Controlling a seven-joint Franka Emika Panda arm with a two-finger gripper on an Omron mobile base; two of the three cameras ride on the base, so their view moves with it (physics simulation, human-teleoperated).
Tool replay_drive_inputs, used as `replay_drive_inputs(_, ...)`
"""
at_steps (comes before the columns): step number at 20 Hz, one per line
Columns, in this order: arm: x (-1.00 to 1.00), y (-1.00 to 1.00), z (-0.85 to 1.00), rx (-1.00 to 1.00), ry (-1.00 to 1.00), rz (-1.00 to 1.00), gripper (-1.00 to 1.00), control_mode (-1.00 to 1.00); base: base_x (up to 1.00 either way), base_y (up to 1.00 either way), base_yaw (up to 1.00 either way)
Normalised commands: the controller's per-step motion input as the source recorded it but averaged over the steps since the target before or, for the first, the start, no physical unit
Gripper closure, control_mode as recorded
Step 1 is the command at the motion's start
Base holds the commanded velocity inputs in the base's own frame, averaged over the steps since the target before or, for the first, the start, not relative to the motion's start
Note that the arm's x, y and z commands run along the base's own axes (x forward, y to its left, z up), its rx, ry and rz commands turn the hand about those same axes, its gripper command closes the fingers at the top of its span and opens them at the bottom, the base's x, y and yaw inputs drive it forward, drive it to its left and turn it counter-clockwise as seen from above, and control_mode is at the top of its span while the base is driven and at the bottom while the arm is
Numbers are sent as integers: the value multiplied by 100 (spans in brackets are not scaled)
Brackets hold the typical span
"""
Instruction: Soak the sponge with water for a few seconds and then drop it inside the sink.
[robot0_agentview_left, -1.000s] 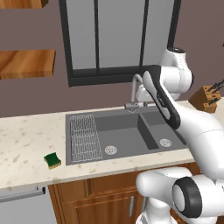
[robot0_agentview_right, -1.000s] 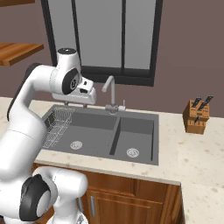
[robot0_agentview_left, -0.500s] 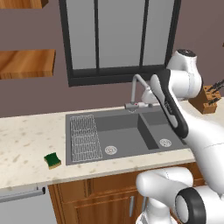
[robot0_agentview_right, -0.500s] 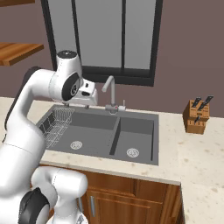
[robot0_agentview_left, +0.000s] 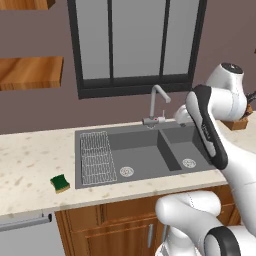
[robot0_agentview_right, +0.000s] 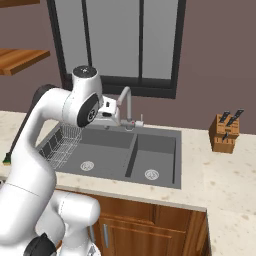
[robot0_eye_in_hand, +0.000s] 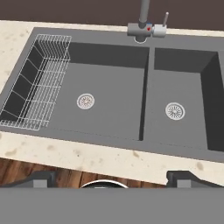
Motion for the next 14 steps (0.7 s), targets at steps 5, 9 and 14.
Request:
replay_drive_inputs(5, -3, -26, 0, 0, 0, 3, -100, -100, 0, 0, 0)
replay_drive_inputs(9, -1, -24, 0, 0, 0, 3, -100, -100, 0, 0, 0)
replay_drive_inputs(14, 0, -25, 0, 0, 0, 4, -100, -100, 0, 0, 0)
